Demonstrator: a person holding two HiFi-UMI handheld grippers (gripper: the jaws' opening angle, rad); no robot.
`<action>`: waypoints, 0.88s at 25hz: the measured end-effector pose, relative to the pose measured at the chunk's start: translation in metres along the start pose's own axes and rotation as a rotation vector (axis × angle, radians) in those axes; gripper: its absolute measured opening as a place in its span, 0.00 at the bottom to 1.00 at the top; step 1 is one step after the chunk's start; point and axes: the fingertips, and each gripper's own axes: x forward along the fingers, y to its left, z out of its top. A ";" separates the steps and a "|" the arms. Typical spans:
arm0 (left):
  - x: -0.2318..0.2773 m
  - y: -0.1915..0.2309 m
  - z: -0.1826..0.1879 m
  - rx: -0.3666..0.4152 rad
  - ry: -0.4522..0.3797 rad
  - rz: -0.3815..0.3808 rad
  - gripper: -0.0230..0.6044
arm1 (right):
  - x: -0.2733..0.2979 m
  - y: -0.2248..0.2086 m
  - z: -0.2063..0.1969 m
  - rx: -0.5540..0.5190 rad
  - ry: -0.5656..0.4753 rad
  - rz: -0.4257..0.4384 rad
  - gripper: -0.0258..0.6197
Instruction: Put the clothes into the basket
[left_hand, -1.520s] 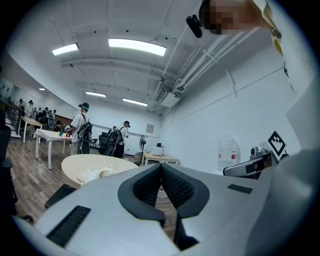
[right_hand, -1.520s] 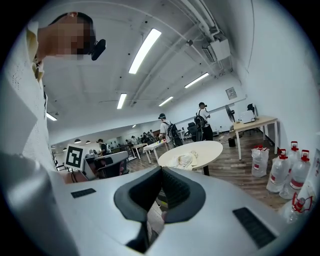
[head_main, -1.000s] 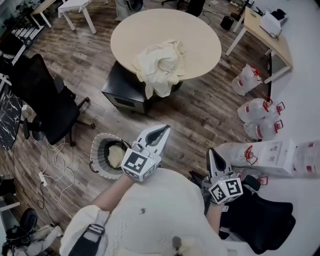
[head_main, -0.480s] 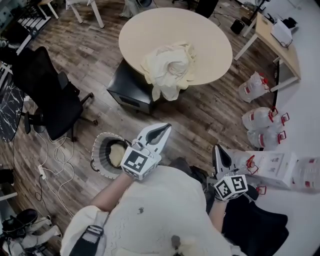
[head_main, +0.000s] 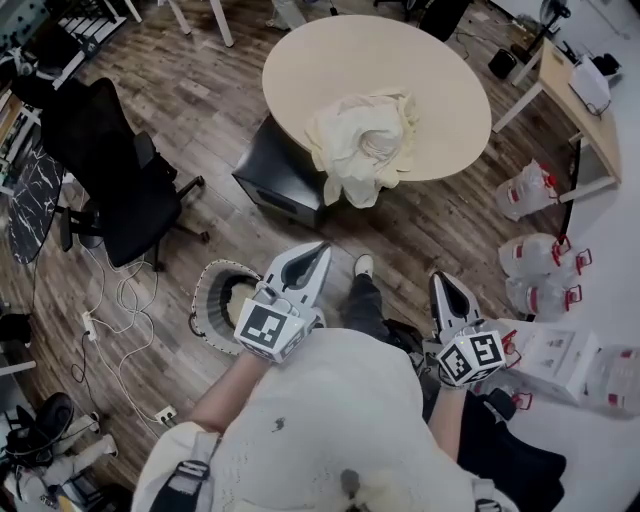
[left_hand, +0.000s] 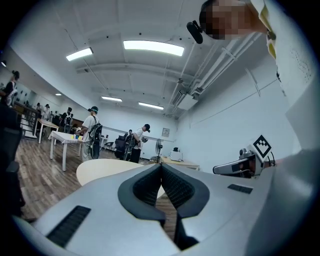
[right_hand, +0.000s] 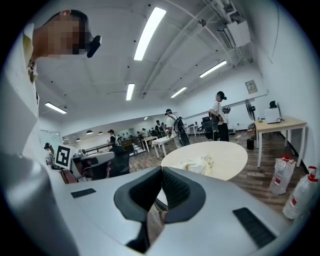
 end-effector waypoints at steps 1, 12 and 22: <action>0.003 0.006 0.002 -0.001 -0.007 0.013 0.07 | 0.008 -0.001 0.003 -0.006 0.003 0.016 0.05; 0.075 0.047 0.010 0.006 -0.001 0.108 0.07 | 0.092 -0.074 0.036 -0.022 0.040 0.080 0.05; 0.157 0.086 0.026 0.007 0.000 0.182 0.07 | 0.184 -0.137 0.082 -0.040 0.073 0.148 0.05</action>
